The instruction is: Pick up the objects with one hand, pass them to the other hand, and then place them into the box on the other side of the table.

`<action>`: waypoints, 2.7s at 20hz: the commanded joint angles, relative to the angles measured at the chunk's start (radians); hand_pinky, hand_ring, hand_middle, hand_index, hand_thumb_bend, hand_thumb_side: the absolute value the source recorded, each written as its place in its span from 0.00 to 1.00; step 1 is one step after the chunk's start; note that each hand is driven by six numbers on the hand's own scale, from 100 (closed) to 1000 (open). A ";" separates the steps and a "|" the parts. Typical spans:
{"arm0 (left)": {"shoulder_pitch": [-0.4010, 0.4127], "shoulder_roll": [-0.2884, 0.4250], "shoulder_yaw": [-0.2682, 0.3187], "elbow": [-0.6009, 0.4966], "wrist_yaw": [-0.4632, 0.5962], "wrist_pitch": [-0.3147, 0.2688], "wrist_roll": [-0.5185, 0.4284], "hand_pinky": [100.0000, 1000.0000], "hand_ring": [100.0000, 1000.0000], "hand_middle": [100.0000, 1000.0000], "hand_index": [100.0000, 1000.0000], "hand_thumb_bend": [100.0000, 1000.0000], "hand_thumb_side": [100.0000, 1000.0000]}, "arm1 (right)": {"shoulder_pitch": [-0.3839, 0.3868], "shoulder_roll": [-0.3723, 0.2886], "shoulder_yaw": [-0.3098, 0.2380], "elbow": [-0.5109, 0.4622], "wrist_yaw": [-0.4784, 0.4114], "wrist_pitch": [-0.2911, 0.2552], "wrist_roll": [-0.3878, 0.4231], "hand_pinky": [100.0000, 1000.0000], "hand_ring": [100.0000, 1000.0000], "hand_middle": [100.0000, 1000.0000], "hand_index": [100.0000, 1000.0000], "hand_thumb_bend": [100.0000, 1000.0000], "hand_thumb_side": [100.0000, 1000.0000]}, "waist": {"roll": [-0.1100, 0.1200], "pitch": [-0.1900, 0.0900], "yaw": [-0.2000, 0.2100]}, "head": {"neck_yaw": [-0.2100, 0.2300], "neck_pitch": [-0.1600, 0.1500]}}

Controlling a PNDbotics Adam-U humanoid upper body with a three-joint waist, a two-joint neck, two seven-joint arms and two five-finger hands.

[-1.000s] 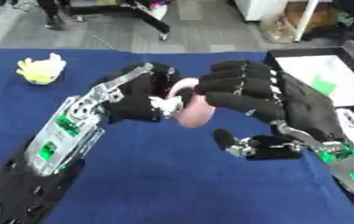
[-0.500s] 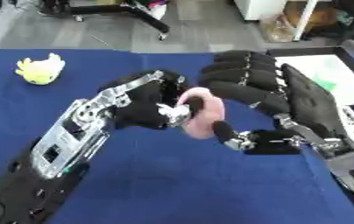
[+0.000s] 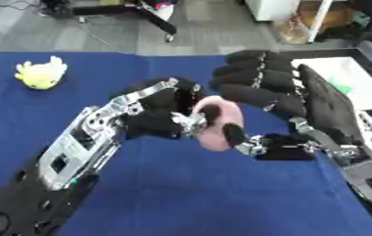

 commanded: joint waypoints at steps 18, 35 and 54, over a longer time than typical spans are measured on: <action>-0.005 0.075 0.063 -0.029 -0.001 -0.017 0.034 0.38 0.34 0.25 0.46 0.00 0.06 | 0.005 -0.036 -0.014 -0.021 0.071 -0.028 0.015 0.83 0.78 0.80 0.98 0.00 0.00 | 0.005 -0.014 -0.007 | 0.001 0.005; -0.023 0.071 0.017 -0.046 0.040 0.009 -0.011 0.39 0.34 0.25 0.46 0.00 0.07 | -0.012 -0.042 -0.024 -0.021 0.177 -0.076 0.101 0.82 0.78 0.81 0.96 0.02 0.00 | 0.007 -0.014 -0.011 | 0.004 0.011; -0.039 0.065 -0.017 -0.108 0.162 0.035 -0.039 0.41 0.36 0.27 0.49 0.00 0.10 | -0.013 -0.049 -0.015 -0.021 0.282 -0.062 -0.074 0.77 0.75 0.76 0.91 0.03 0.00 | 0.006 -0.015 -0.008 | 0.000 0.011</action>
